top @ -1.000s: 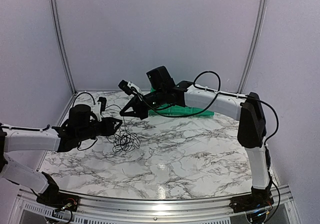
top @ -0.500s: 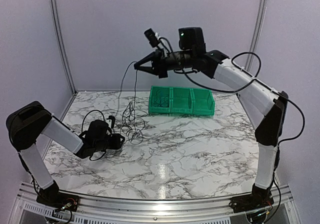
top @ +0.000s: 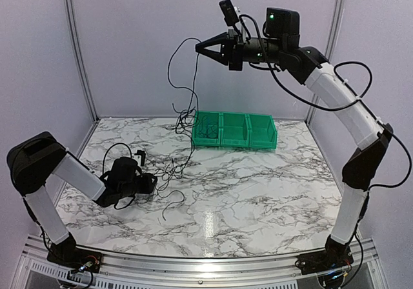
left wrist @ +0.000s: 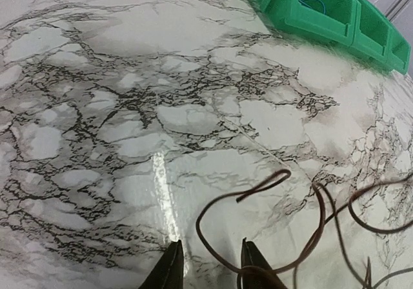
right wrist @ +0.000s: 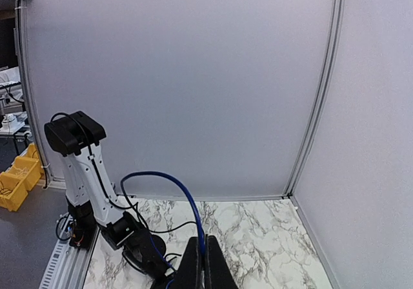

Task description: Untangle the cables

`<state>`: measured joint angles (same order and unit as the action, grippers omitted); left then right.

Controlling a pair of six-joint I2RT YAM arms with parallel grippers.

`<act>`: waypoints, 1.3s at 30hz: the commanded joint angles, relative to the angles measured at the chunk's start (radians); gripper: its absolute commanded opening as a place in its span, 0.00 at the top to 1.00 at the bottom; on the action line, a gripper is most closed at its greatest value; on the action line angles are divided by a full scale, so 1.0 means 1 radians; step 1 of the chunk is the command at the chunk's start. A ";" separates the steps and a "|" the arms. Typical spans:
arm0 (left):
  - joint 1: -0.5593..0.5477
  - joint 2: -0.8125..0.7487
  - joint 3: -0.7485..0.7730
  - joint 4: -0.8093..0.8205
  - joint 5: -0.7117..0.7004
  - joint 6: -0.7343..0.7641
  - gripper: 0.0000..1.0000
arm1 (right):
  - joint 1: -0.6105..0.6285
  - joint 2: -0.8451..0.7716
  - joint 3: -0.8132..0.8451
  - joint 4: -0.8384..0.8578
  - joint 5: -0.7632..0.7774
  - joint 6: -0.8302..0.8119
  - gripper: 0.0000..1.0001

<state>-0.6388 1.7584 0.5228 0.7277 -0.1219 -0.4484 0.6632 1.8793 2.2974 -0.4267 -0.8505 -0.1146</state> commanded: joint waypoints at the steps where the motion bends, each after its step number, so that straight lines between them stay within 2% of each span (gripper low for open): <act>1: 0.007 -0.142 -0.075 -0.017 -0.070 0.013 0.64 | -0.001 -0.013 -0.084 0.030 -0.013 0.039 1.00; 8: -0.027 -0.562 -0.207 -0.024 -0.127 0.105 0.40 | 0.033 -0.026 -0.293 0.110 -0.006 0.058 1.00; 12: -0.041 -0.754 -0.237 -0.051 -0.065 0.217 0.40 | 0.072 -0.013 -0.341 0.115 0.010 0.038 1.00; 16: -0.067 -0.858 -0.232 -0.057 0.039 0.253 0.44 | 0.105 0.004 -0.342 0.112 0.024 0.029 1.00; 20: -0.115 -0.832 -0.181 -0.057 0.112 0.239 0.45 | 0.130 0.024 -0.328 0.109 0.041 0.029 1.00; 27: -0.230 -0.679 -0.069 -0.057 0.052 0.301 0.45 | 0.156 0.044 -0.309 0.108 0.053 0.038 1.00; 33: -0.246 -0.507 0.032 -0.044 -0.013 0.336 0.46 | 0.175 0.043 -0.317 0.106 0.055 0.038 1.00; 36: -0.245 -0.410 0.070 0.014 -0.029 0.365 0.48 | 0.180 0.040 -0.310 0.107 0.046 0.047 1.00; 39: -0.243 -0.302 0.105 0.086 -0.044 0.379 0.55 | 0.183 0.033 -0.290 0.103 0.032 0.065 1.00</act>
<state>-0.8791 1.3548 0.5793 0.7136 -0.1272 -0.1150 0.8341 1.9244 1.9480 -0.3408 -0.8028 -0.0761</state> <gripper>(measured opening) 0.495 0.022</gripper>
